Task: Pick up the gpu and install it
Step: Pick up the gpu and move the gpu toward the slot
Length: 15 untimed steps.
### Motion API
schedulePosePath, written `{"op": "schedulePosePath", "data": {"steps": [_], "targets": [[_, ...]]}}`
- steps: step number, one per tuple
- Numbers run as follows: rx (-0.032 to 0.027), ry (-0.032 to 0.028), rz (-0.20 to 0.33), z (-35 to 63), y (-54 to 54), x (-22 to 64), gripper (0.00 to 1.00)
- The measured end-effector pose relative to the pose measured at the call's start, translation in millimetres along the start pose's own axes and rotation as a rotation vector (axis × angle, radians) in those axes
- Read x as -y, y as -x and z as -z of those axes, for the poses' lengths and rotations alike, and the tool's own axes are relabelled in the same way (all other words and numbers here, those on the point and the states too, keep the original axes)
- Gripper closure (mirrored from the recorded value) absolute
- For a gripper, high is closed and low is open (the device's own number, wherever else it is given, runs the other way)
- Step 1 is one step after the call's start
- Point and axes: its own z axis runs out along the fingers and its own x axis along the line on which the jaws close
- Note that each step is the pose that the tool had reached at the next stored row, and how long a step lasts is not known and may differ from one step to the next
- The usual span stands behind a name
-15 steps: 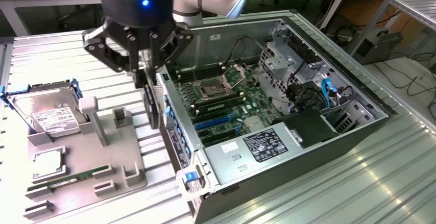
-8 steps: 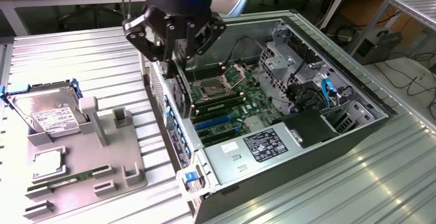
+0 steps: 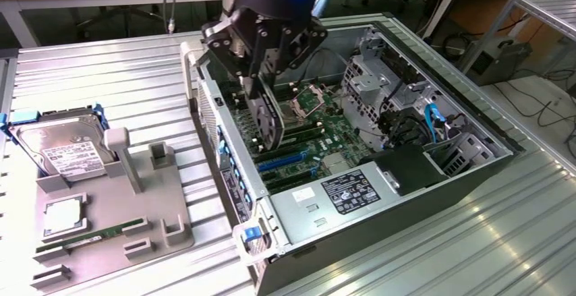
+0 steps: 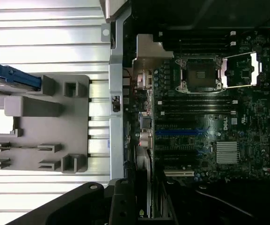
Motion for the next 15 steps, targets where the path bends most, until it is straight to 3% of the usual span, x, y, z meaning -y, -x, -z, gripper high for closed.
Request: {"op": "schedulePosePath", "data": {"steps": [15], "targets": [[-0.0001, -0.0078, 0.000, -31.1, 78.1, -17.8, 0.74]]}}
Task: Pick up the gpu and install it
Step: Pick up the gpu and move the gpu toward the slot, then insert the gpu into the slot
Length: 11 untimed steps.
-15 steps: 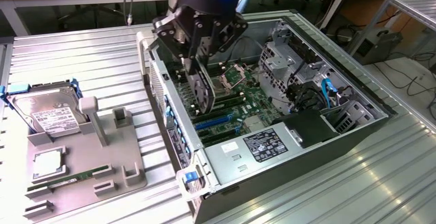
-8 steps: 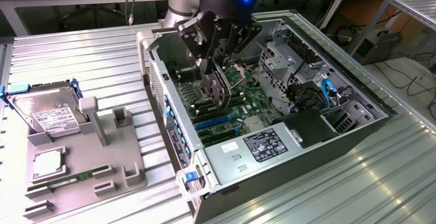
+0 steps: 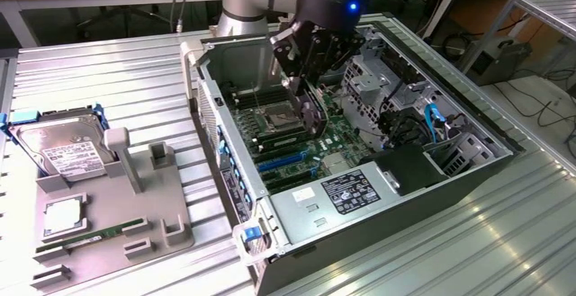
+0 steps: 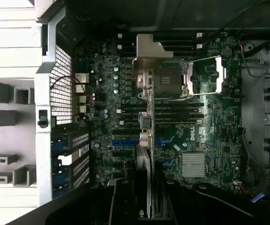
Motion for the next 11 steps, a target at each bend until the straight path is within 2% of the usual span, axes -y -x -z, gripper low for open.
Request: {"op": "schedulePosePath", "data": {"steps": [5, 11], "targets": [[0.0000, -0.0047, 0.000, -11.9, 27.8, -1.1, 0.74], [-0.0004, -0.0048, 0.000, -12.1, 28.6, -1.1, 0.74]]}}
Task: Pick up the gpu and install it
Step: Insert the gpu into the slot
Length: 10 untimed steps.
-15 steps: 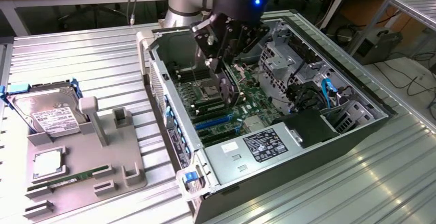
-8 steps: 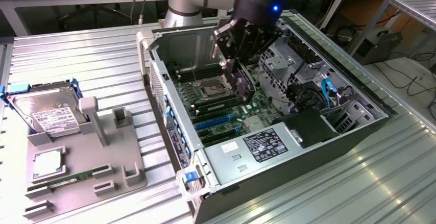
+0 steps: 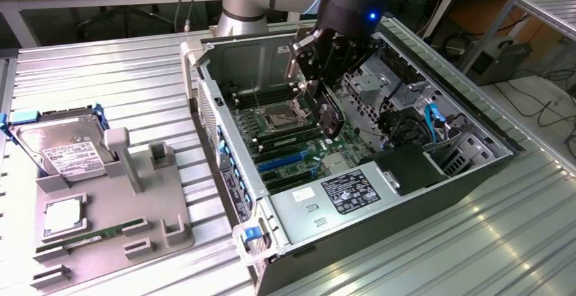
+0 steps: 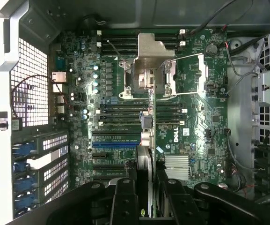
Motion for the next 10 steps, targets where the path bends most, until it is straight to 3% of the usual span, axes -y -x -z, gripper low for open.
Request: {"op": "schedulePosePath", "data": {"steps": [10], "targets": [[0.0000, 0.0000, 0.000, 0.0, 0.0, 0.0, 0.74]]}}
